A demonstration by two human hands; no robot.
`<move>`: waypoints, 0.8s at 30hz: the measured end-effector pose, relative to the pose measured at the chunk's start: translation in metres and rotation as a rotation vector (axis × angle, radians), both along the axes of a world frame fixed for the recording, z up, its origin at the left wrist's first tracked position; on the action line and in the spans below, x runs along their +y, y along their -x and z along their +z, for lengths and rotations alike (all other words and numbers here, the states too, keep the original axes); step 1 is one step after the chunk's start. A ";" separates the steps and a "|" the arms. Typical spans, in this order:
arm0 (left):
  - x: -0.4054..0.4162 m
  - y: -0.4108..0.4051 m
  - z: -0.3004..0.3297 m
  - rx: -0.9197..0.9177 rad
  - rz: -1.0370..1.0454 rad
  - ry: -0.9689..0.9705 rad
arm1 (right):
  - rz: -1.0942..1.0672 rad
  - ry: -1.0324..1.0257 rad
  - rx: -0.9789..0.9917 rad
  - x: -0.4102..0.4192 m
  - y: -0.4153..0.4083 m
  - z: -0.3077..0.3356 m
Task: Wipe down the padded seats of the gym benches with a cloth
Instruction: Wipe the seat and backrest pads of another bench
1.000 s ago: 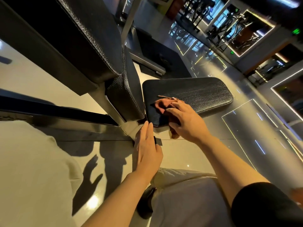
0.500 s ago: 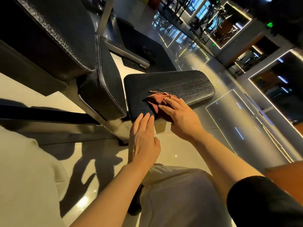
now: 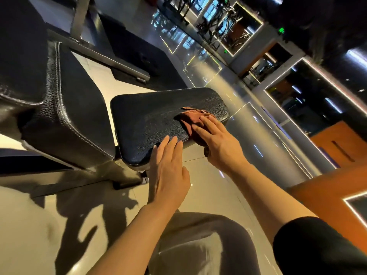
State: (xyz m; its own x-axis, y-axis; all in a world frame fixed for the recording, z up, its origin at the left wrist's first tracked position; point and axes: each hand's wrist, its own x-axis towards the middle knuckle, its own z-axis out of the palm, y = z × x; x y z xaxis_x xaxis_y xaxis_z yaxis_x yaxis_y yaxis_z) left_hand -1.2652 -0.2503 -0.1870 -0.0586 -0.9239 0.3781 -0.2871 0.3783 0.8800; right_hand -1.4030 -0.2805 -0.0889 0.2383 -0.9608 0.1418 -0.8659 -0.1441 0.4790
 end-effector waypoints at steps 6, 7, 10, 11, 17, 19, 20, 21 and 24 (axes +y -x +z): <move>-0.013 0.008 0.001 0.010 -0.007 0.041 | -0.132 0.195 -0.001 -0.018 0.026 0.045; -0.016 0.008 0.001 0.006 -0.001 0.049 | -0.106 0.238 0.010 -0.022 0.022 0.049; -0.023 0.008 0.002 -0.009 0.011 0.056 | -0.010 0.365 0.026 -0.036 0.002 0.055; -0.024 0.007 0.003 -0.016 0.017 0.055 | 0.025 0.410 0.016 -0.042 -0.006 0.055; -0.028 0.001 -0.002 0.041 0.101 -0.003 | 0.036 0.314 -0.071 -0.056 -0.036 0.018; -0.030 -0.005 -0.007 0.051 0.125 -0.034 | -0.009 0.169 -0.054 -0.051 -0.034 0.005; -0.031 -0.007 -0.010 0.044 0.131 -0.040 | -0.003 0.151 -0.052 -0.051 -0.033 0.003; -0.033 -0.010 -0.012 0.027 0.135 -0.040 | 0.012 0.141 -0.054 -0.051 -0.034 0.005; -0.036 -0.017 -0.017 -0.009 0.147 -0.049 | 0.016 -0.007 -0.098 -0.053 -0.042 0.015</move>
